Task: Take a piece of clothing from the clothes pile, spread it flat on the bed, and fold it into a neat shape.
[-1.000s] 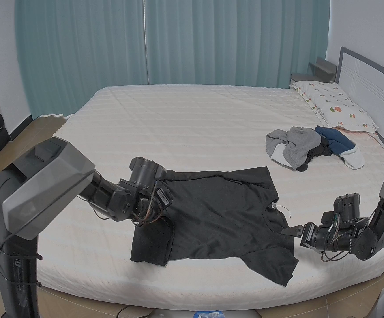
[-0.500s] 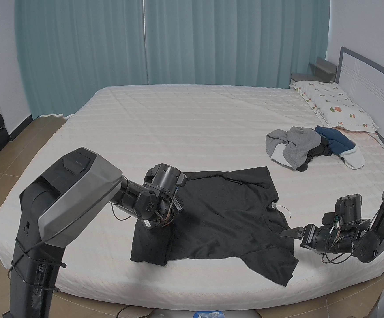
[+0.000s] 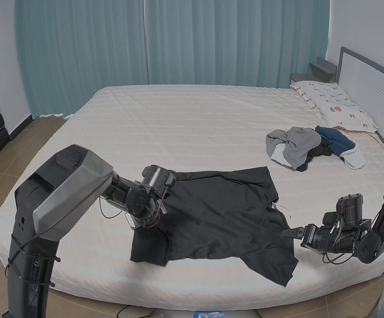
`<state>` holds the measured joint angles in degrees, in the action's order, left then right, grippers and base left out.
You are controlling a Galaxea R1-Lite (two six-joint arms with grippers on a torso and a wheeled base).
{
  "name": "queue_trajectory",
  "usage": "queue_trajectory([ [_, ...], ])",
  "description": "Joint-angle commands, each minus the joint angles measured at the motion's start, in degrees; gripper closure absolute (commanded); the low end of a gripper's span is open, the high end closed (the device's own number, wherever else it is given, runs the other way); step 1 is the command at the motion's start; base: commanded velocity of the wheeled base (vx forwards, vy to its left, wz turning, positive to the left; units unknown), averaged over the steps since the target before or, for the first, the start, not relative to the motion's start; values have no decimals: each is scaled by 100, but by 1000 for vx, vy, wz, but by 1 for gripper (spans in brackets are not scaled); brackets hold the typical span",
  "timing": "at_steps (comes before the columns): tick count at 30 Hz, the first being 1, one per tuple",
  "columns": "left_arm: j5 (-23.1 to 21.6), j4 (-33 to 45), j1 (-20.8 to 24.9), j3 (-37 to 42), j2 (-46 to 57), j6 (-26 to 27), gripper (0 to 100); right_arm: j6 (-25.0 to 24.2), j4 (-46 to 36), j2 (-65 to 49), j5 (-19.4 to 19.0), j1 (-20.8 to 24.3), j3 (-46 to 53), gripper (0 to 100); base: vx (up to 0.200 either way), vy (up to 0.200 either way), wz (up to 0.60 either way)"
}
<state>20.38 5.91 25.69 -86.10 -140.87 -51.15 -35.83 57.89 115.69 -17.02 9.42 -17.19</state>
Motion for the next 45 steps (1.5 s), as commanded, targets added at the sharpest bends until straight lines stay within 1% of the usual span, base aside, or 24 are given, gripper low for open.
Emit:
queue_trajectory([
  [1, -113, 6, -415, 375, 596, 141, 100, 6, -6, 6, -3, 42, 23, 0, 0, 0, 0],
  [3, -307, -11, -556, 515, 737, 228, 100, 6, -6, 6, -3, 51, 31, 0, 0, 0, 0],
  [4, -562, -46, -714, 682, 886, 290, 100, 6, -6, 15, -3, 51, 49, 0, 0, 0, 0],
  [7, -1080, -213, -1030, 999, 1080, 439, 100, 14, -6, 41, 6, 60, 75, 0, 0, 0, 0],
  [8, -1080, -213, -1030, 999, 1080, 439, 100, 14, -6, 41, 6, 60, 75, 0, 0, 0, 0],
  [9, -1265, -336, -1250, 1148, 1097, 562, 100, 14, -6, 59, 6, 68, 84, 0, 0, 0, 0],
  [10, -1274, -345, -1268, 1157, 1097, 580, 100, 14, -6, 59, 6, 68, 84, 0, 0, 0, 0],
  [11, -1397, -468, -1470, 1254, 1053, 712, 100, 23, -15, 68, -3, 77, 128, 0, 0, 0, 0],
  [12, -1414, -477, -1479, 1263, 1044, 721, 100, 23, -15, 68, -3, 77, 128, 0, 0, 0, 0],
  [13, -1564, -662, -1690, 1324, 1001, 835, 100, 32, -6, 77, -3, 104, 163, 0, 0, 0, 0],
  [16, -1906, -987, -2006, 1394, 895, 984, 100, 41, -6, 77, -3, 130, 181, 0, 0, 0, 0],
  [20, -2284, -1145, -2243, 1465, 816, 1134, 100, 41, -6, 77, -3, 174, 216, 0, 0, 0, 0],
  [25, -2443, -1171, -2489, 1386, 798, 1160, 100, 50, -6, 156, 6, 174, 216, 0, 0, 0, 0],
  [29, -2583, -1303, -2656, 1368, 719, 1362, 100, 85, 3, 182, 6, 174, 216, 0, 0, 0, 0],
  [33, -2601, -1734, -2859, 1271, 587, 1380, 100, 85, 3, 182, 6, 174, 242, 0, 0, 0, 0],
  [39, -2601, -1751, -3017, 1052, 350, 1397, 100, 85, 3, 191, 6, 174, 251, 0, 0, 0, 0],
  [43, -2610, -1743, -3034, 1016, 227, 1397, 100, 85, 3, 191, -3, 174, 251, 0, 0, 0, 0],
  [44, -2610, -1743, -3034, 1025, 218, 1397, 0, 76, 3, 200, -3, 174, 251, 0, 0, 0, 0],
  [45, -2618, -1743, -3034, 1025, 218, 1389, 0, 85, 3, 208, -3, 174, 251, 0, 0, 0, 0],
])
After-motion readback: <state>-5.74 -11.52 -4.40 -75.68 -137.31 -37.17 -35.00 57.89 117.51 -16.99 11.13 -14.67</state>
